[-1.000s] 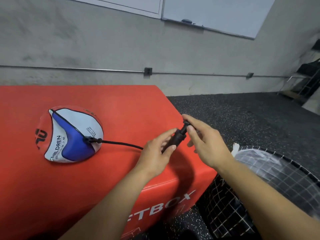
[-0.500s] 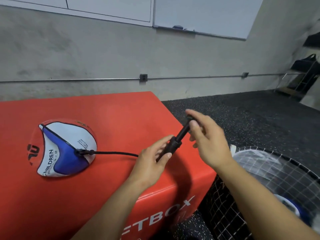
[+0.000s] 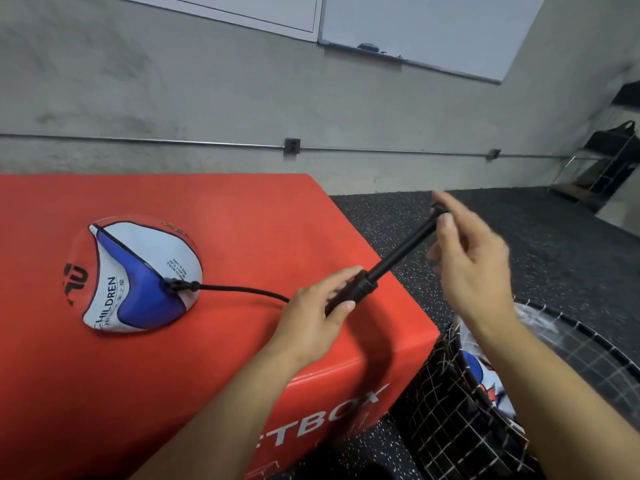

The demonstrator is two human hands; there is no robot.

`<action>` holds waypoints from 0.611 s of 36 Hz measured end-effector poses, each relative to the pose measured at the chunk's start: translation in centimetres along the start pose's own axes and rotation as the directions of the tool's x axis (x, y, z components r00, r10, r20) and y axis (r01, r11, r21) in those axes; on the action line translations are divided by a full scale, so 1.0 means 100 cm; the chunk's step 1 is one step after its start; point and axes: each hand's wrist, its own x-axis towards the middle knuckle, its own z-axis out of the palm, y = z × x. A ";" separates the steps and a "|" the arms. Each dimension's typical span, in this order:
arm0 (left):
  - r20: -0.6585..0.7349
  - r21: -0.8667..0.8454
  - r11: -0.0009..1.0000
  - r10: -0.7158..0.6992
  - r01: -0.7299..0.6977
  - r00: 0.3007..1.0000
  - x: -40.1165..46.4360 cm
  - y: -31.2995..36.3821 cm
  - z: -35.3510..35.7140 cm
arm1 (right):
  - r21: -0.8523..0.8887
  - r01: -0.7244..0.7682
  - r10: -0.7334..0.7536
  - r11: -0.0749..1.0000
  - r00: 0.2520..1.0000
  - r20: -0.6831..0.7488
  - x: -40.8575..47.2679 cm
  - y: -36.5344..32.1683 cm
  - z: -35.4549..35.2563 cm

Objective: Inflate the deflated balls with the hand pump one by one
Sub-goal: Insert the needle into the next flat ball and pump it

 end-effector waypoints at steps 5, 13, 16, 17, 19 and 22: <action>-0.009 -0.027 0.999 -0.020 0.020 1.000 0.003 -0.002 -0.001 | -0.024 -0.030 0.033 0.999 0.988 0.149 -0.010 0.004 0.018; -0.051 -0.067 0.998 -0.021 0.018 0.998 0.006 -0.003 0.002 | -0.089 -0.019 0.054 0.996 0.913 0.404 -0.023 0.020 0.029; -0.069 -0.072 0.997 -0.017 0.012 0.998 0.006 -0.003 0.003 | -0.073 -0.033 0.064 0.997 0.879 0.472 -0.027 0.023 0.030; -0.069 -0.072 0.997 -0.018 0.013 0.997 0.006 -0.002 0.003 | -0.058 -0.047 0.070 0.997 0.875 0.479 -0.027 0.023 0.029; -0.063 -0.070 0.998 -0.013 0.008 0.998 0.005 0.000 0.004 | -0.034 -0.060 0.069 0.998 0.882 0.465 -0.028 0.024 0.027; -0.060 -0.068 0.998 -0.002 -0.002 0.998 0.002 0.004 0.004 | 0.005 -0.041 0.035 0.999 0.911 0.410 -0.026 0.022 0.023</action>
